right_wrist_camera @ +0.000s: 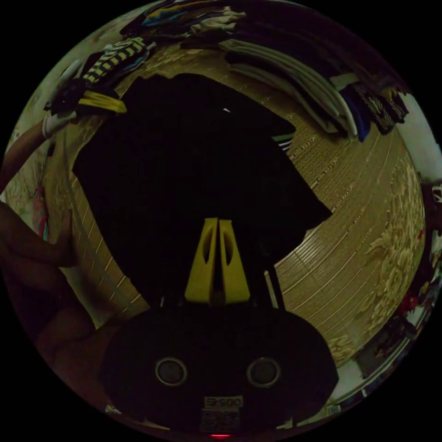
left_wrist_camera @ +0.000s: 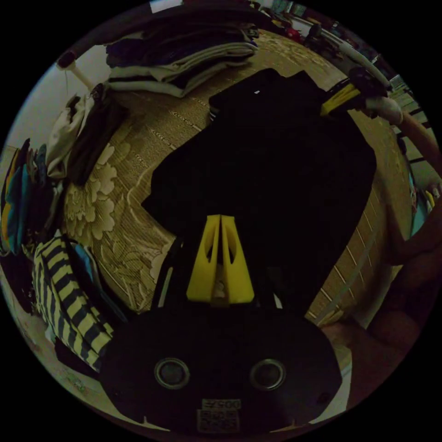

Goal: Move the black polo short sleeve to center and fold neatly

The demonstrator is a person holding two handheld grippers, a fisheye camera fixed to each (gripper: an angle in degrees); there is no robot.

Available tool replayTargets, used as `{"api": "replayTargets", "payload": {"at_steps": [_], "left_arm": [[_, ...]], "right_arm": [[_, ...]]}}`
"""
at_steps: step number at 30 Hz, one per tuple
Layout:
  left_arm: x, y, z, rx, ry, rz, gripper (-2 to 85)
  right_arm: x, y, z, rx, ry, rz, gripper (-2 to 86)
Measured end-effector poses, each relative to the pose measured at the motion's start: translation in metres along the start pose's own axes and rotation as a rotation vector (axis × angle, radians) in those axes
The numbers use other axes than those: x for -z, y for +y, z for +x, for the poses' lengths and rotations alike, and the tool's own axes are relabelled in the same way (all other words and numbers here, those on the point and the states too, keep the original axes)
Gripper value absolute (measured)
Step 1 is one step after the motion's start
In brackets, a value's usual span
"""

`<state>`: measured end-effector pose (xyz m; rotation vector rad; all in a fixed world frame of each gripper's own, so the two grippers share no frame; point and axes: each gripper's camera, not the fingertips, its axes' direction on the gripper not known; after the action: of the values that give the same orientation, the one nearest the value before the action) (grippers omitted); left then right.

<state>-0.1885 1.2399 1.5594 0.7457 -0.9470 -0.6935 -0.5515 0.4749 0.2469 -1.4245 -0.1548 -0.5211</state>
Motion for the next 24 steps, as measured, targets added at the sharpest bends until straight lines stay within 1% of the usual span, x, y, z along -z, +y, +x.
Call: {"api": "replayTargets", "payload": {"at_steps": [3,7,9,11,13,16,18,19,21,22,24], "left_arm": [[-0.012,0.017,0.011,0.002,-0.041,0.025,-0.5],[-0.026,0.031,0.019,0.059,-0.066,-0.006,-0.5],[-0.036,0.041,0.022,0.092,-0.077,-0.028,-0.5],[-0.04,0.054,0.022,0.105,-0.074,-0.014,-0.5],[-0.039,0.073,0.015,0.158,-0.06,0.011,-0.4],[-0.019,0.119,0.002,0.211,-0.019,0.112,0.0],[-0.006,0.16,-0.002,0.231,-0.004,0.195,0.4],[-0.006,0.169,-0.003,0.249,0.012,0.21,0.5],[-0.011,0.209,-0.004,0.323,0.113,0.285,1.6],[-0.015,0.219,-0.003,0.34,0.125,0.307,2.1],[-0.035,0.256,0.007,0.399,0.151,0.388,5.8]], "right_arm": [[-0.007,-0.017,-0.005,0.003,-0.013,-0.007,-1.6],[-0.016,-0.04,0.001,-0.094,-0.146,-0.021,-1.7],[-0.02,-0.045,0.002,-0.117,-0.193,0.003,-1.7],[-0.022,-0.048,0.007,-0.212,-0.261,0.04,-1.6],[-0.016,-0.046,0.007,-0.266,-0.247,0.064,-1.4],[0.014,-0.043,0.0,-0.282,-0.229,0.147,-0.7],[0.031,-0.049,-0.009,-0.255,-0.237,0.172,-0.3],[0.039,-0.059,-0.018,-0.229,-0.252,0.171,-0.1],[0.047,-0.08,-0.035,-0.178,-0.276,0.171,0.2],[0.049,-0.097,-0.048,-0.147,-0.293,0.178,0.4],[0.048,-0.129,-0.068,-0.111,-0.322,0.184,0.7]]}}
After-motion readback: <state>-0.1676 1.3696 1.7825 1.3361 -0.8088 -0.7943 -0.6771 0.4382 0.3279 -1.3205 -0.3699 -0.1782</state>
